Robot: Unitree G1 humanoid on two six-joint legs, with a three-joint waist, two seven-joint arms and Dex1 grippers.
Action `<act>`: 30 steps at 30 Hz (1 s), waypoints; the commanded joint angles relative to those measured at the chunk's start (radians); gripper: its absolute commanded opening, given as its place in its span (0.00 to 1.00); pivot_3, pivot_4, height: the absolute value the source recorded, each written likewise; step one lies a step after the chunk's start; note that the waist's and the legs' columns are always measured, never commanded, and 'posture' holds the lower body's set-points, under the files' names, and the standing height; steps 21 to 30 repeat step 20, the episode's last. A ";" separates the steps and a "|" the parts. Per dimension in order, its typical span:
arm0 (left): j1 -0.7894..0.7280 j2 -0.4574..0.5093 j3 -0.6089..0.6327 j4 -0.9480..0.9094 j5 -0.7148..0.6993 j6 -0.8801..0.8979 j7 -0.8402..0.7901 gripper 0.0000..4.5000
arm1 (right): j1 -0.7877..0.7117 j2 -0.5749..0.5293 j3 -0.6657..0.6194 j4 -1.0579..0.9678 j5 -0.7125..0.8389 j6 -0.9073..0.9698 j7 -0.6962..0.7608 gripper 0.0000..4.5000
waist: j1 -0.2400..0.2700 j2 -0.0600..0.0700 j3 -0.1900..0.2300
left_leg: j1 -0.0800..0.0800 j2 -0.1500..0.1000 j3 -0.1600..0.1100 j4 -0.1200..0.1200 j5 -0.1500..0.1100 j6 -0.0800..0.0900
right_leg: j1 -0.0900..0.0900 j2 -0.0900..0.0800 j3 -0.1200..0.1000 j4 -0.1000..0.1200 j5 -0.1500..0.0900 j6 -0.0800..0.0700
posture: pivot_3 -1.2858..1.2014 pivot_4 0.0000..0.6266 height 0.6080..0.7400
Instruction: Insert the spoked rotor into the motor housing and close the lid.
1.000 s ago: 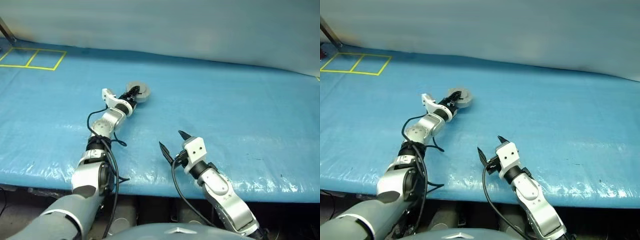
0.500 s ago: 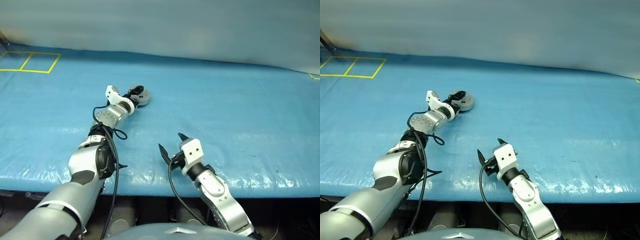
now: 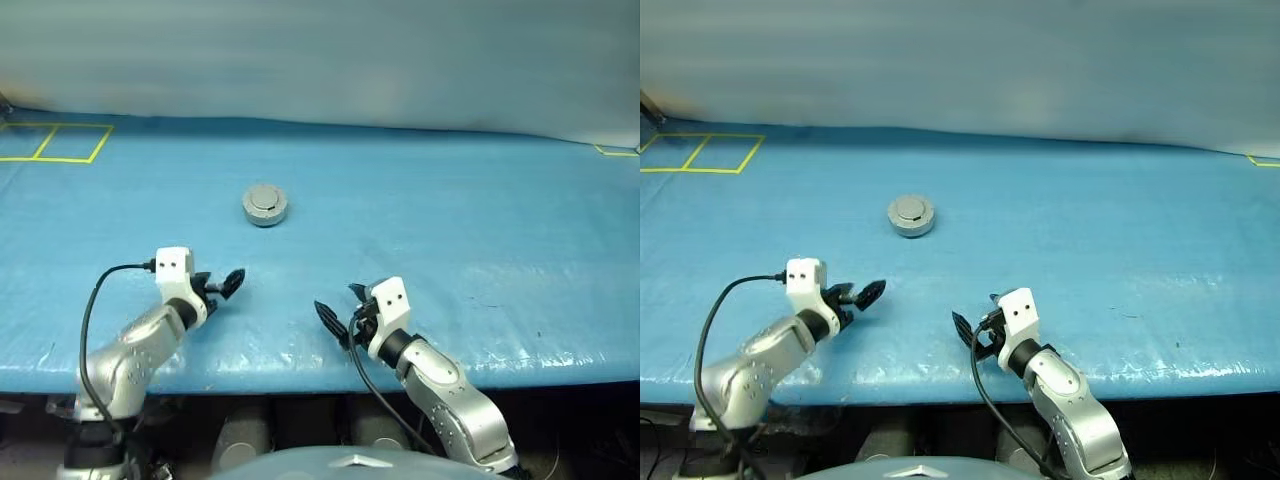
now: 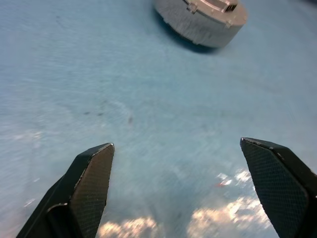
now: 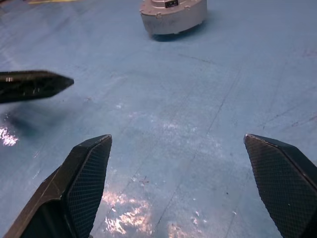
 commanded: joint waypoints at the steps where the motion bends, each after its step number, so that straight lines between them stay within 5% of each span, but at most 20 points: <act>1: 0.102 -0.047 -0.092 -0.042 0.194 -0.300 -0.009 0.99 | 0.001 0.018 -0.026 0.015 -0.049 -0.163 -0.012 1.00 | 0.012 0.001 0.000 | -0.003 0.000 0.000 0.000 0.000 0.000 | -0.003 -0.001 0.000 0.000 0.000 -0.001 | 0.52 0.24 1.00; 10: 0.151 -0.162 -0.064 0.086 0.250 -0.634 -0.081 0.99 | -0.024 0.016 -0.038 0.126 -0.163 -0.303 -0.044 1.00 | 0.023 0.000 0.000 | -0.022 0.000 0.000 0.002 0.005 0.009 | -0.020 0.001 -0.004 -0.001 0.000 -0.001 | 0.52 0.24 1.00; 30: 0.108 -0.184 0.027 0.166 0.254 -0.699 -0.114 0.99 | -0.017 0.038 -0.056 0.139 -0.163 -0.317 -0.041 1.00 | 0.019 0.000 0.000 | -0.022 0.001 0.001 0.004 0.005 0.011 | -0.018 0.010 -0.004 -0.001 0.001 0.002 | 0.52 0.24 1.00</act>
